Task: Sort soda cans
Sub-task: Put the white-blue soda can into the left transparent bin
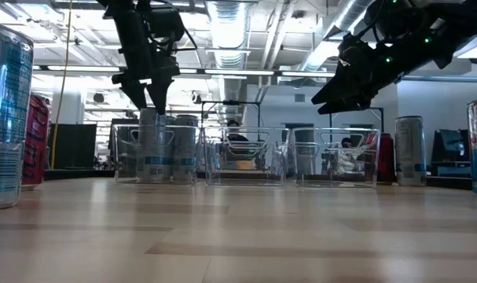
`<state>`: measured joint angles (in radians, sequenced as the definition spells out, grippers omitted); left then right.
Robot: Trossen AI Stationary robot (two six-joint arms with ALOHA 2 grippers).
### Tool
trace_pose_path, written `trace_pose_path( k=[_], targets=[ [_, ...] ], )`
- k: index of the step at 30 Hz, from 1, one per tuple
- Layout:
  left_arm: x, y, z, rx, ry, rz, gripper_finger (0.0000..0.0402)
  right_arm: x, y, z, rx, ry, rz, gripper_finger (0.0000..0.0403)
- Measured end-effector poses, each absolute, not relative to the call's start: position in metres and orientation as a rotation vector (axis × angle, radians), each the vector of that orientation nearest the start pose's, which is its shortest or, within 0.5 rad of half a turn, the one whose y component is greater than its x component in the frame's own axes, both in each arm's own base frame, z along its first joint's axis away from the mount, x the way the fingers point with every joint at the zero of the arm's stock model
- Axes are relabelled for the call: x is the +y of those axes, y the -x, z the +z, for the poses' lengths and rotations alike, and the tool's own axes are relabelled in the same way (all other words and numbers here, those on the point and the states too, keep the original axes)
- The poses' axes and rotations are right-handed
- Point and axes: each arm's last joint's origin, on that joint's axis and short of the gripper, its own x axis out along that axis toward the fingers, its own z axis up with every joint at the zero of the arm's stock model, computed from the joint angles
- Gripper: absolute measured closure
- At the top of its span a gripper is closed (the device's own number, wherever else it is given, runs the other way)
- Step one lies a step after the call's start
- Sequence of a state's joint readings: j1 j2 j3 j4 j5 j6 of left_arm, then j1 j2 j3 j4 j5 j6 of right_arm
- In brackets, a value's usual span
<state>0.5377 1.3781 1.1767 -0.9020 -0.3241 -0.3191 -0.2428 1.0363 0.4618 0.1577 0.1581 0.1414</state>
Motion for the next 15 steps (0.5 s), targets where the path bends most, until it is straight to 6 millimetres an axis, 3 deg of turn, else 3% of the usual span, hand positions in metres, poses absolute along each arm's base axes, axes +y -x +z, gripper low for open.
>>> trace_pose_path(
  k=[8, 15],
  targets=[
    [0.1444, -0.2238, 0.2883, 0.974, 0.391, 0.952, 0.0158, -0.0554, -0.2045, 0.2089, 0.391, -0.155, -0.424, 0.0053],
    [0.147, -0.2254, 0.2896, 0.939, 0.359, 1.0, 0.0158, -0.0554, -0.2045, 0.2088, 0.392, -0.152, -0.424, 0.0053]
  ],
)
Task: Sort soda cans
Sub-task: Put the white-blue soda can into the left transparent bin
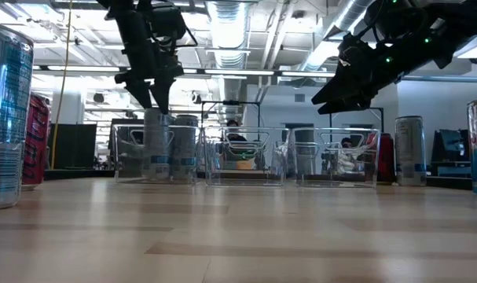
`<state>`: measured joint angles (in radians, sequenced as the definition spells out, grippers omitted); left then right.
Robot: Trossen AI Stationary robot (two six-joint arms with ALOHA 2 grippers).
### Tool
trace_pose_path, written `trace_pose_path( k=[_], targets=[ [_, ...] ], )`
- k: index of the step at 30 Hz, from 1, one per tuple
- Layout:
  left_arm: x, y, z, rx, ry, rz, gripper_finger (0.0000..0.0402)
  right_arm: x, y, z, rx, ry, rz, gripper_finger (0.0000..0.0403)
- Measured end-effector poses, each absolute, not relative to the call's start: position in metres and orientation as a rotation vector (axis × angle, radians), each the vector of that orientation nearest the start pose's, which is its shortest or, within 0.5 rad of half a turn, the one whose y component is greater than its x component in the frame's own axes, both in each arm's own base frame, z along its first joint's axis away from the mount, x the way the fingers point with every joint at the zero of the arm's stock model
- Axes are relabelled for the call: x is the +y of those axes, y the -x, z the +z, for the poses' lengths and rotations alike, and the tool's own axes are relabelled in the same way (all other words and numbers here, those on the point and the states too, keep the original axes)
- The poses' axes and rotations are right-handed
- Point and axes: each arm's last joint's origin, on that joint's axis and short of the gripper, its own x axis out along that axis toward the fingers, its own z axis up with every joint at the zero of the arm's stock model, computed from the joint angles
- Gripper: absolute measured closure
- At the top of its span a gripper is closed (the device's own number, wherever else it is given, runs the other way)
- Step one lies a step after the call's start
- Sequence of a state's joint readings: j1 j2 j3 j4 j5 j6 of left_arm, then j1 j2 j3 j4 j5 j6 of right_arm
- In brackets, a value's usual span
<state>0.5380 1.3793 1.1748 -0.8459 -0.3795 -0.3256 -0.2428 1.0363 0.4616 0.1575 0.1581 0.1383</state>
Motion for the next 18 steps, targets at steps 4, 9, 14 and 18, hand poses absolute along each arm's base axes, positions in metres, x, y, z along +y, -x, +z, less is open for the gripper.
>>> trace_pose_path(
  k=[4, 9, 14, 18],
  targets=[
    [0.15, -0.223, 0.29, 0.941, 0.347, 1.033, 0.0158, -0.055, -0.204, 0.209, 0.392, -0.148, -0.423, 0.0053],
    [0.155, -0.22, 0.29, 0.94, 0.354, 1.048, 0.0157, -0.055, -0.205, 0.209, 0.392, -0.148, -0.423, 0.0053],
    [0.159, -0.217, 0.29, 0.934, 0.37, 1.058, 0.0157, -0.055, -0.205, 0.209, 0.392, -0.147, -0.422, 0.0053],
    [0.159, -0.217, 0.29, 0.934, 0.377, 1.047, 0.0153, -0.055, -0.205, 0.209, 0.393, -0.145, -0.422, 0.0053]
  ],
)
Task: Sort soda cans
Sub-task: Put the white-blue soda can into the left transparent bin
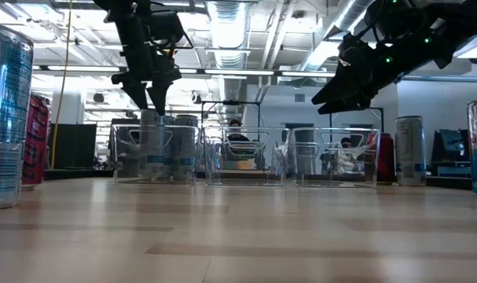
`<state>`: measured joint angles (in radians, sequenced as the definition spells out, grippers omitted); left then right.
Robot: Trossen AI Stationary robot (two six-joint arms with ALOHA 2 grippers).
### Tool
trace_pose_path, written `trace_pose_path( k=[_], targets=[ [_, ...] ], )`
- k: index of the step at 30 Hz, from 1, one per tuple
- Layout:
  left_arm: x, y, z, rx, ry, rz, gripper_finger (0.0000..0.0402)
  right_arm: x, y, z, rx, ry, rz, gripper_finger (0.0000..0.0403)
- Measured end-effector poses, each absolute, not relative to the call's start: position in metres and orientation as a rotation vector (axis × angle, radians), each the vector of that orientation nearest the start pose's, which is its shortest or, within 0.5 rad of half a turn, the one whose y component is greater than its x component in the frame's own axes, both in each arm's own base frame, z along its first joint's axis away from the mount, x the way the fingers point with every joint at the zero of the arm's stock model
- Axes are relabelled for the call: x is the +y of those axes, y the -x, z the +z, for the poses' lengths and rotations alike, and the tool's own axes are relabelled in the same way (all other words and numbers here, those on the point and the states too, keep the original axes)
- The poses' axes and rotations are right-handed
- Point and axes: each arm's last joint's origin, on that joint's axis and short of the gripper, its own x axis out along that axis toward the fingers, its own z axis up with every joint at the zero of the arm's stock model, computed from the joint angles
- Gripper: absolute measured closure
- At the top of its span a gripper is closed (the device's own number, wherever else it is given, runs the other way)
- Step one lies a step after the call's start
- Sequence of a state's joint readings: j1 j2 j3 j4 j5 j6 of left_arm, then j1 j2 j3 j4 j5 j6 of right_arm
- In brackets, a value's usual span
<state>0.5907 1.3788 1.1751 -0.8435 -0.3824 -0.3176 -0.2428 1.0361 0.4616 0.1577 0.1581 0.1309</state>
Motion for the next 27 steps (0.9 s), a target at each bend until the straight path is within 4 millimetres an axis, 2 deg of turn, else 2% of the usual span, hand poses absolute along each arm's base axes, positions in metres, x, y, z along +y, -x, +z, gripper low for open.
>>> trace_pose_path(
  k=[9, 14, 19, 23, 27],
  targets=[
    [0.159, -0.218, 0.292, 0.927, 0.367, 1.032, 0.0105, -0.055, -0.205, 0.21, 0.381, -0.145, -0.422, 0.0053],
    [0.158, -0.217, 0.292, 0.969, 0.334, 1.01, 0.0093, -0.056, -0.205, 0.211, 0.38, -0.145, -0.422, 0.0053],
    [0.155, -0.212, 0.311, 0.983, 0.289, 0.995, 0.0091, -0.056, -0.209, 0.221, 0.357, -0.145, -0.421, 0.0053],
    [0.148, -0.206, 0.332, 0.875, 0.279, 0.995, 0.0091, -0.058, -0.212, 0.232, 0.348, -0.145, -0.423, 0.0053],
    [0.134, -0.2, 0.355, 0.737, 0.191, 0.971, 0.0091, -0.061, -0.213, 0.243, 0.342, -0.148, -0.438, 0.0053]
  ],
)
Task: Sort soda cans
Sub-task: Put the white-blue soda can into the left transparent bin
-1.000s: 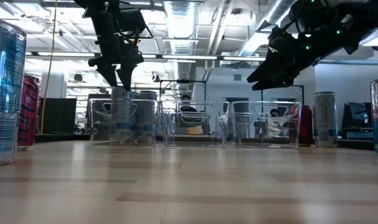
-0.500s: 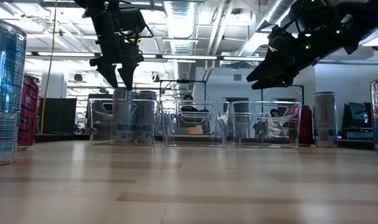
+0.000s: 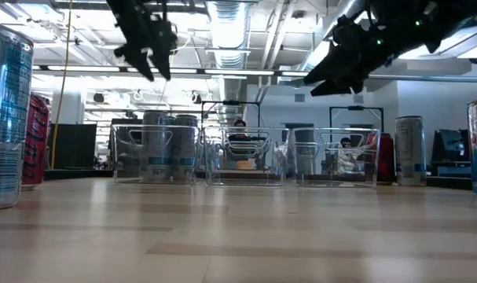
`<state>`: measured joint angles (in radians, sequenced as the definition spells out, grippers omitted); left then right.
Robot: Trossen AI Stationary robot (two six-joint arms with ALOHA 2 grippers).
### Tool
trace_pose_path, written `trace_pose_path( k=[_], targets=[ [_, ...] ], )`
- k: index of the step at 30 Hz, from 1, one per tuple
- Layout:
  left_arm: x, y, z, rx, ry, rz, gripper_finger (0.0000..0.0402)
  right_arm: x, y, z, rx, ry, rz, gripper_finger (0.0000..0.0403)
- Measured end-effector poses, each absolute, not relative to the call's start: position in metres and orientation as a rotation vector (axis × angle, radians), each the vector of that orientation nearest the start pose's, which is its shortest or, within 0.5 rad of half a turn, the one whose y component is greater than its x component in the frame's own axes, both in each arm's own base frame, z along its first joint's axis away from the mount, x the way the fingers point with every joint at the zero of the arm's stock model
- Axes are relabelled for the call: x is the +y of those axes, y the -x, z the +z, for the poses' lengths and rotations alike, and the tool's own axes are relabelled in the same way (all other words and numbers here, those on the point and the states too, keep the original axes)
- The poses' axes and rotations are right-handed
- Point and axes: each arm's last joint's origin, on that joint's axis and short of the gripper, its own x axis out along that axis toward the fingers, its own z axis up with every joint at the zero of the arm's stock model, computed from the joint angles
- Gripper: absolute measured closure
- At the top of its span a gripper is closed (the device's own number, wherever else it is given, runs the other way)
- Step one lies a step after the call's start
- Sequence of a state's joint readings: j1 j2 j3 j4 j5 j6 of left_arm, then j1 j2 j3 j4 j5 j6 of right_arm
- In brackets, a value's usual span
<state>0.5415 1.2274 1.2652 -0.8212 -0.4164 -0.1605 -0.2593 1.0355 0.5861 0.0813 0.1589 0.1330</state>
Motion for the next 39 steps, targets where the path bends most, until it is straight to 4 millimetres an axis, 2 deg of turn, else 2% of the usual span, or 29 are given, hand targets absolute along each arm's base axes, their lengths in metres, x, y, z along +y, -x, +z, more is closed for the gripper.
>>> trace_pose_path(
  k=[4, 8, 20, 24, 28, 32, 39],
  targets=[
    [0.111, -0.196, 0.372, 0.567, 0.109, 0.903, 0.0091, -0.066, -0.212, 0.25, 0.39, -0.171, -0.466, 0.0053],
    [0.089, -0.191, 0.369, 0.443, 0.054, 0.814, 0.0091, -0.074, -0.206, 0.255, 0.493, -0.188, -0.528, 0.0053],
    [0.046, -0.179, 0.303, 0.203, -0.011, 0.612, 0.0091, -0.095, -0.189, 0.275, 0.613, -0.214, -0.652, 0.0053],
    [0.036, -0.181, 0.287, 0.133, -0.057, 0.555, 0.0091, -0.097, -0.178, 0.288, 0.613, -0.225, -0.683, 0.0053],
    [0.029, -0.183, 0.278, 0.077, -0.087, 0.519, 0.0091, -0.1, -0.165, 0.299, 0.614, -0.214, -0.719, 0.0053],
    [0.024, -0.184, 0.281, -0.003, -0.126, 0.497, 0.0091, -0.107, -0.15, 0.302, 0.649, -0.244, -0.788, 0.0053],
    [0.022, -0.178, 0.286, -0.026, -0.147, 0.489, 0.0091, -0.125, -0.124, 0.294, 0.763, -0.314, -0.932, 0.0053]
  ],
)
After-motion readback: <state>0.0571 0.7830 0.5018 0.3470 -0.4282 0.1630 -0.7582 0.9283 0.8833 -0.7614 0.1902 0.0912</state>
